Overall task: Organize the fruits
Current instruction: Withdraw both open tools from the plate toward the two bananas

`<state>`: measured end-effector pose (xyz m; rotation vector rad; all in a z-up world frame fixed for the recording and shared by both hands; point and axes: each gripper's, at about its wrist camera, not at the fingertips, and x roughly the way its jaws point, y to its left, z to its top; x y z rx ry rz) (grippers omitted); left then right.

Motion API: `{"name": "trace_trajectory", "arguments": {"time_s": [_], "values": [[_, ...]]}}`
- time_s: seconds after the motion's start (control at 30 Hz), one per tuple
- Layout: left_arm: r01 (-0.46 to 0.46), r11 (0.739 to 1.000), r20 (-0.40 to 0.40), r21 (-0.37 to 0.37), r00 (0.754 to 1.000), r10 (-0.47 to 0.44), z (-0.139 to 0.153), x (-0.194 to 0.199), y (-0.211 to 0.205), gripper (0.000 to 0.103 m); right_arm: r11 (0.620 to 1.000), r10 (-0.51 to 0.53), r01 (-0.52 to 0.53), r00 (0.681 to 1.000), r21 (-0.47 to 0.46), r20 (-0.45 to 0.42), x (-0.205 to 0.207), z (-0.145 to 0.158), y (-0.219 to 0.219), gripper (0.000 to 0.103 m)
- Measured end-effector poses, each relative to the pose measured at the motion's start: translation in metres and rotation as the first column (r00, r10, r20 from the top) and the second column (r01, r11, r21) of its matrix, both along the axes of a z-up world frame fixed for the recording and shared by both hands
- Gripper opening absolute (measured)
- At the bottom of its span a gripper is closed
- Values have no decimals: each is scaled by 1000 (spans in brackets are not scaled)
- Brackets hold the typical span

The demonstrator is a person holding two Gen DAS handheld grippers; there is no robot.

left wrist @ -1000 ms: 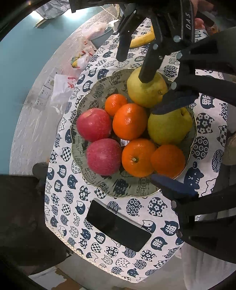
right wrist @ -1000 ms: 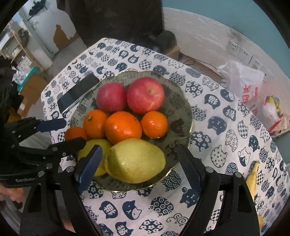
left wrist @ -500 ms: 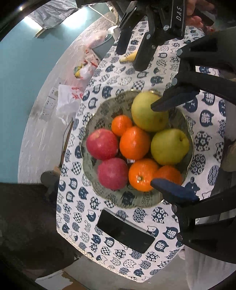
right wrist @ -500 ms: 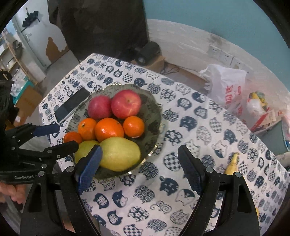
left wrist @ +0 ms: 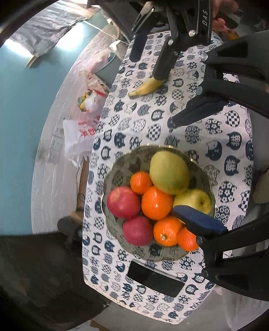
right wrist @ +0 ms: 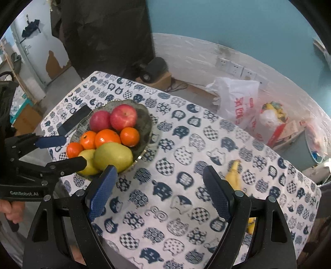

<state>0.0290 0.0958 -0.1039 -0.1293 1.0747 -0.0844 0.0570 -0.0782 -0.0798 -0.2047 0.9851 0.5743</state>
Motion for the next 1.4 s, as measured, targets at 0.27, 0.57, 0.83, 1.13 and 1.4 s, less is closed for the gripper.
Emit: {"name": "trace_trajectory", "arguments": {"time_s": [0.27, 0.57, 0.83, 1.13, 1.4], "values": [[91, 994, 5, 63, 996, -92, 5, -2, -46, 80, 999, -54, 54, 998, 1, 34, -13, 9, -51, 84], [192, 971, 7, 142, 981, -195, 9, -3, -100, 80, 991, -137, 136, 989, 6, 49, -21, 12, -109, 84], [266, 947, -10, 178, 963, -269, 9, 3, -141, 81, 983, -166, 169, 985, -70, 49, -17, 8, -159, 84], [363, 910, -78, 199, 932, -355, 4, 19, -182, 82, 976, -144, 143, 990, -164, 9, 11, 3, -198, 84], [447, 868, -149, 215, 894, -423, -18, 41, -216, 87, 957, -37, 24, 998, -289, -41, 33, -31, -217, 84]]}}
